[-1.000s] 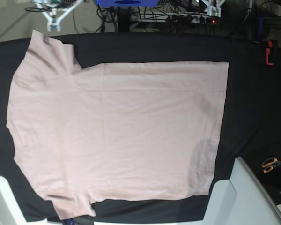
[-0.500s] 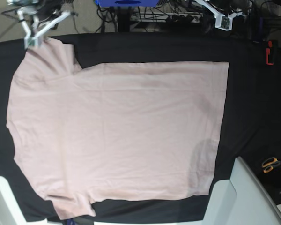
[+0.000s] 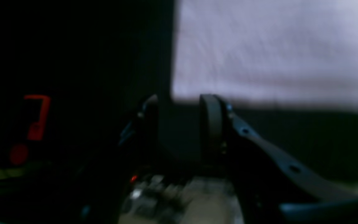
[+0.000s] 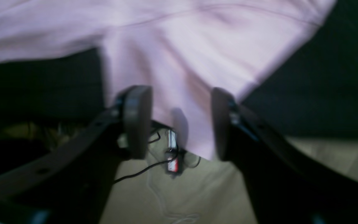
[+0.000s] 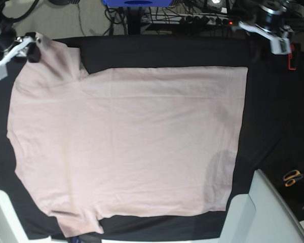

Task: Fold the T-shirt properly
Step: 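Lower both grippers and pinch the shirt's edge corners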

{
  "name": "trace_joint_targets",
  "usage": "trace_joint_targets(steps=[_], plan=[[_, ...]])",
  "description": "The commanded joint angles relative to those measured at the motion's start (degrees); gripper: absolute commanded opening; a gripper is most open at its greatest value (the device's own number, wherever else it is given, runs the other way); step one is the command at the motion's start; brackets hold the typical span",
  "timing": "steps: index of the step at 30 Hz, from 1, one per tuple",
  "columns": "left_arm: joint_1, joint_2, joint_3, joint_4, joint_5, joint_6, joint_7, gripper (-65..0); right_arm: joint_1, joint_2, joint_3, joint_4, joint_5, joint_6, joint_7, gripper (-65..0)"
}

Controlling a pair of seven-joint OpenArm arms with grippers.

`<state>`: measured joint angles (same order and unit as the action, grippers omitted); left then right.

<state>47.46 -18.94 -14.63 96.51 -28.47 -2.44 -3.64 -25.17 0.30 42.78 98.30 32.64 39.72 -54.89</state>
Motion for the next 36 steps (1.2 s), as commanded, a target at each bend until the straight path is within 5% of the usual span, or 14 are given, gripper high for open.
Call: trace_joint_targets(steps=[1,4,7,15,33,36], plan=[[0.8,-1.1,-2.0,-0.5,-2.3,-1.7,-1.0,-42.9,0.6,0.5,1.8,-1.0,0.8,0.3,-0.1,-30.6],[0.6,-1.3,-5.8,-2.9,-5.1,-8.9,-1.0,-42.9,3.4,2.7,4.9,-7.1,0.8,0.3,-1.4,-27.3],[0.6,-1.0,-8.7,-3.4,-5.1,-12.2,-1.0,-42.9,5.1,5.0,5.4,-12.3,0.9,0.3,-1.8,-23.6],[-0.5,-1.0,-10.4,-4.9,-5.0,-12.2,-1.0,-42.9,6.9,8.3,5.0,-22.1,6.2,0.3,-1.3,-23.0],[-2.1,0.3,-10.1,-8.2,-5.0,-12.2,-1.0,-42.9,3.1,8.2,-5.9,-23.4,15.8,0.3,-1.2,-23.3],[-3.1,0.3,-10.0,-8.7,-5.1,-12.2,-0.9,-42.9,3.2,8.2,-6.1,-23.6,15.8,0.3,-1.2,-29.9]])
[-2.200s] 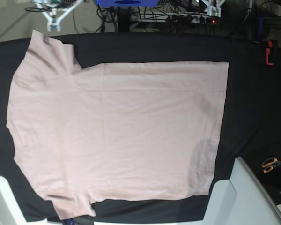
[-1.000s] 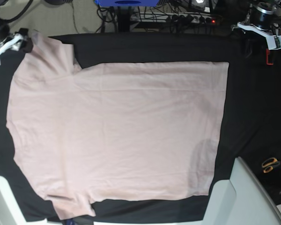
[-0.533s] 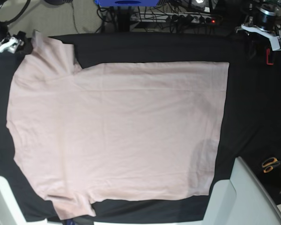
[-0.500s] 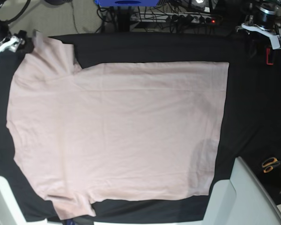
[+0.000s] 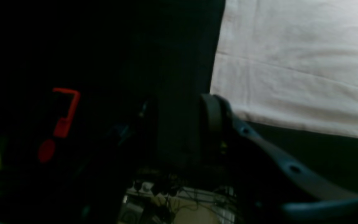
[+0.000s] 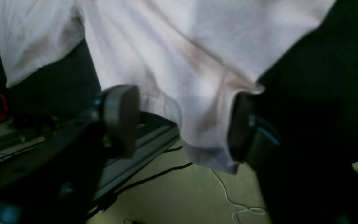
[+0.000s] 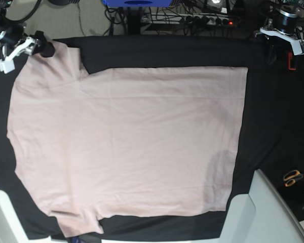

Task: Fold the T-shirt properly
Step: 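Lower both grippers and pinch the shirt's edge corners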

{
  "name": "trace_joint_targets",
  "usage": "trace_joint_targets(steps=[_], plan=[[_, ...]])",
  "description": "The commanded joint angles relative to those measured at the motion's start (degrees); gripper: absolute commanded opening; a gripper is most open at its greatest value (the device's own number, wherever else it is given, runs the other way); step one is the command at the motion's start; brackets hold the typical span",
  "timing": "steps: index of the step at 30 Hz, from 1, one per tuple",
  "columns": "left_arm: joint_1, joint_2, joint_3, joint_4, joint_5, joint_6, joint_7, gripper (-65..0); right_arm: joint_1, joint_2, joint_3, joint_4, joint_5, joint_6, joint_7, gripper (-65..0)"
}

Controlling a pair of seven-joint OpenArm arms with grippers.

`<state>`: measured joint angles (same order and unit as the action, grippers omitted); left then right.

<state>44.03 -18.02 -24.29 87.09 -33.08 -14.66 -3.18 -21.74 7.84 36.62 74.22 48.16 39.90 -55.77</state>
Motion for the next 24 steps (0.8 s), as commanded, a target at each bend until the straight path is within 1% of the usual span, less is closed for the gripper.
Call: trace_joint_targets(steps=[1,3,5,6,7,8,10,12,13,15,17,19,24], plan=[[0.1,-0.4,-0.4,0.3,-0.4,0.0,-1.3,-42.9,-0.1,0.6,0.1,0.5,0.3,0.1,-0.3,-34.5],[-0.5,0.0,-0.4,-0.5,-0.5,-0.1,-1.3,-42.9,-0.1,0.6,0.1,0.5,0.2,0.1,-0.3,-47.4],[-1.3,0.2,-0.4,-1.0,-0.7,-0.1,-1.3,-42.9,-0.1,0.6,0.1,0.5,0.2,0.1,-0.3,-62.7],[-1.6,0.7,-0.4,-1.2,-0.7,-0.1,-1.3,-42.9,-0.1,0.6,0.1,0.4,0.2,0.1,-0.3,-65.0],[-1.7,1.5,-0.4,-1.5,-0.7,-0.1,-1.3,-42.5,-0.1,0.6,0.1,0.4,0.2,0.1,-0.3,-64.5],[-2.1,2.2,-0.5,-1.5,-0.7,-0.1,-1.3,-42.1,-0.1,0.6,0.1,0.4,0.2,0.1,-0.3,-62.6],[-3.2,3.1,-0.4,-1.9,-0.8,-0.2,-0.9,-42.0,-0.1,0.6,0.1,0.4,0.1,0.1,-0.3,-63.5],[-4.4,4.3,-0.5,-2.5,-1.0,-0.2,2.5,-41.5,-0.1,0.6,0.1,0.4,0.1,0.1,-0.3,-64.8],[-5.6,4.5,-0.5,-2.9,-1.9,-0.2,5.0,-38.8,-0.1,0.6,0.1,0.4,0.1,0.1,-0.3,-64.8],[-7.2,4.5,-0.4,-4.4,-4.5,-0.2,9.7,-29.9,-0.1,0.6,0.1,0.4,0.1,0.1,-0.3,-64.8],[-8.7,4.5,-0.4,-6.2,-6.8,-0.2,12.6,-25.8,-0.1,0.7,0.1,0.4,0.1,0.1,-0.3,-64.8],[-9.9,4.5,-0.4,-7.7,-7.8,-0.2,13.7,-25.3,-0.1,0.7,0.1,0.4,0.1,0.1,-0.3,-64.8],[-11.8,5.1,-0.4,-8.7,-7.8,-0.2,13.9,-25.3,-0.1,0.7,0.0,0.4,0.1,0.1,-0.3,-64.8]])
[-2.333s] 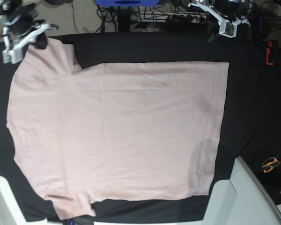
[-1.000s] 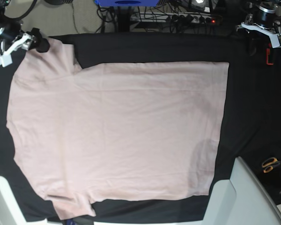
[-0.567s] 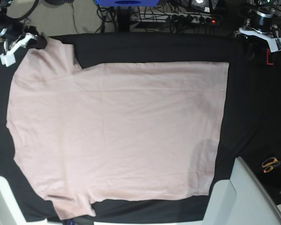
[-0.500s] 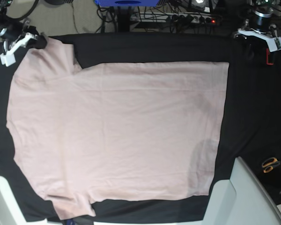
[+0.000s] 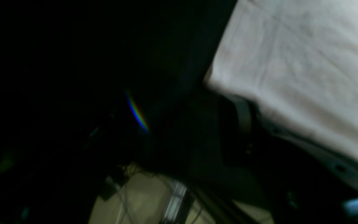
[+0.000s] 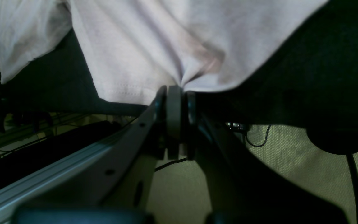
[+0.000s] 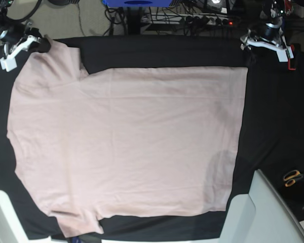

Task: Fold the T-shirt properly
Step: 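Lower both grippers and pinch the shirt's edge corners, then hold the edge with both grippers and drag it toward the robot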

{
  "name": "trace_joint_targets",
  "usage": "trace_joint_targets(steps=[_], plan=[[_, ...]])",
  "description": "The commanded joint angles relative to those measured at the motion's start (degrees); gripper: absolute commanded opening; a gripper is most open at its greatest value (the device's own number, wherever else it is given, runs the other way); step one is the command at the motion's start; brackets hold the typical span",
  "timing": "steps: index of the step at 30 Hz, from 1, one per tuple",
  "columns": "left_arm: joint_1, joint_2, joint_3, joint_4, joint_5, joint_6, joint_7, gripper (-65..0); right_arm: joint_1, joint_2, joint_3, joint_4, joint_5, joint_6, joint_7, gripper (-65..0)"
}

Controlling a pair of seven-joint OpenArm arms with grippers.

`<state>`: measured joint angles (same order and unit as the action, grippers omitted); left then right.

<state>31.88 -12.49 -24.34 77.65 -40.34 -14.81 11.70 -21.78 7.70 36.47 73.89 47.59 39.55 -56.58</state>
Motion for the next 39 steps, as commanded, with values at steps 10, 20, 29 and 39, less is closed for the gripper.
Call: trace_joint_targets(steps=[10,20,29,39], plan=[[-5.8,0.3,4.8,-6.0,-0.5,0.0,-0.9,-25.3,-0.1,0.9,0.1,0.7,0.7,0.4,0.5,-64.8],[-8.6,0.8,10.6,-11.3,-0.7,0.0,-1.3,-25.3,-0.1,0.9,0.1,0.7,0.6,0.4,0.4,-64.8],[-9.0,1.9,10.6,-11.2,-0.8,0.0,-1.0,-26.3,-0.2,0.9,0.1,0.7,0.6,0.4,0.4,-64.8],[-9.0,1.8,10.5,-11.4,-0.8,0.0,-1.0,-63.5,-0.2,0.9,0.1,0.7,0.6,0.4,0.4,-64.8]])
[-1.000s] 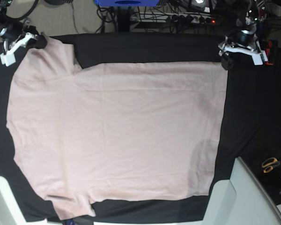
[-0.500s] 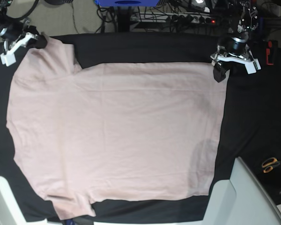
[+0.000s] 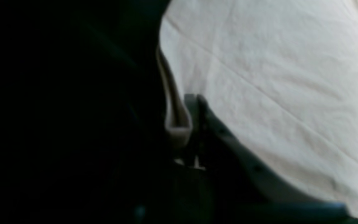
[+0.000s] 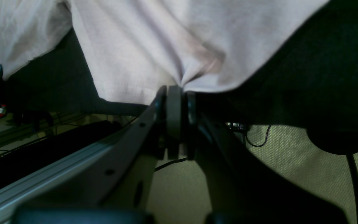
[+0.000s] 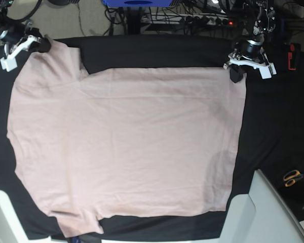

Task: Fold the T-shirt properly
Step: 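Hold the edge with both grippers and drag it toward the robot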

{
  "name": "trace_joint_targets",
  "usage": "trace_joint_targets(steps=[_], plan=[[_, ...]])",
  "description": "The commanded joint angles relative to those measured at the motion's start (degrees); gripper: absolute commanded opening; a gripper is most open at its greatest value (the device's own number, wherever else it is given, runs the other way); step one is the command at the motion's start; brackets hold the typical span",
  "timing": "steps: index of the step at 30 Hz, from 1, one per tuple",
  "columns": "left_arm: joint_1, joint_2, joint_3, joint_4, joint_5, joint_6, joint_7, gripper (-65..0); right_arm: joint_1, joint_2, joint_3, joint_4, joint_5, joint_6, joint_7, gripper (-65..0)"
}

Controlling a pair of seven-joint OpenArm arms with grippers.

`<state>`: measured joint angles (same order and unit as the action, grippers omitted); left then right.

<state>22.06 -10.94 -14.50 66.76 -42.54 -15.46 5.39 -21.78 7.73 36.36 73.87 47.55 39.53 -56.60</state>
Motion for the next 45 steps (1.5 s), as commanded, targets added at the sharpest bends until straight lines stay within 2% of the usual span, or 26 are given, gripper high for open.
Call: trace_joint_targets(steps=[1,6,11,16,19,21,23,25,36,40,45], plan=[[0.8,0.3,0.7,-0.5,1.4,0.7,5.3,-65.0,-0.2,0.8,0.3,0.7,0.7,0.5,0.5,-64.8],[1.2,0.3,0.6,-0.4,1.4,0.7,5.3,-65.0,-0.4,0.8,0.3,1.3,0.7,0.5,0.1,-64.8],[1.3,0.3,0.7,1.0,1.4,0.7,5.5,-65.0,-1.2,0.8,0.3,6.9,0.8,0.5,-1.9,-64.8],[2.1,0.3,0.2,9.9,1.4,0.8,14.0,-65.0,1.4,0.8,0.9,10.1,0.8,0.5,-7.0,-64.8],[2.1,0.3,0.2,15.0,1.4,1.1,17.2,-65.0,3.3,0.8,0.9,10.1,0.8,0.5,-8.9,-64.8],[1.9,0.3,0.1,17.4,1.4,2.7,18.6,-65.0,4.2,0.9,0.9,10.2,0.8,0.5,-9.6,-64.8],[1.0,0.3,0.1,18.7,1.4,5.8,19.4,-65.0,5.4,1.0,0.9,10.2,0.8,0.5,-9.6,-64.8],[0.0,0.3,0.1,18.7,1.4,7.3,19.8,-65.0,6.8,2.1,0.7,10.0,0.8,0.5,-9.7,-64.8],[-3.8,-1.0,0.3,18.6,1.7,7.5,20.2,-65.0,15.6,5.6,0.7,9.2,0.8,0.5,-13.3,-64.8],[-7.3,-1.3,0.2,18.6,1.7,7.5,26.1,-65.0,19.8,6.6,0.3,3.3,0.8,0.5,-13.2,-64.8],[-11.8,-2.3,0.4,17.9,1.8,7.5,30.1,-65.0,24.7,8.2,0.2,-2.1,0.7,0.5,-13.0,-64.8]])
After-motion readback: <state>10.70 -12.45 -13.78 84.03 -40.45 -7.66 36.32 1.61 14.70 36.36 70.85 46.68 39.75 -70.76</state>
